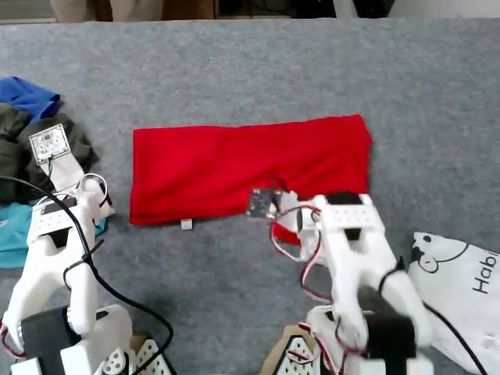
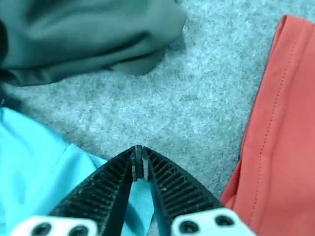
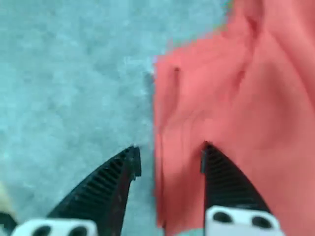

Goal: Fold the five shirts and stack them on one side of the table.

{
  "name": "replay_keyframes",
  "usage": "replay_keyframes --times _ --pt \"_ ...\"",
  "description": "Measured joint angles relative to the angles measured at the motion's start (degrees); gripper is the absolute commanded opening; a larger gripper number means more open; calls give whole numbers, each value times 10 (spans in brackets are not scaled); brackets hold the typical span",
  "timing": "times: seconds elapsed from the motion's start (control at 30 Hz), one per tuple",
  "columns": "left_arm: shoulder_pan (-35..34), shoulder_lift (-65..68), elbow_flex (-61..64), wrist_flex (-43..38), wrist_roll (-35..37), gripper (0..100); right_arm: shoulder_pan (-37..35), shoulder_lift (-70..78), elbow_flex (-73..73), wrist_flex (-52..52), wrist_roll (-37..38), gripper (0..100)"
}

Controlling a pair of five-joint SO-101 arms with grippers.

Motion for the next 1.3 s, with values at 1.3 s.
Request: replay_keyframes --times 1.3 --pt "0 0 0 0 0 19 3 231 -490 230 -5 4"
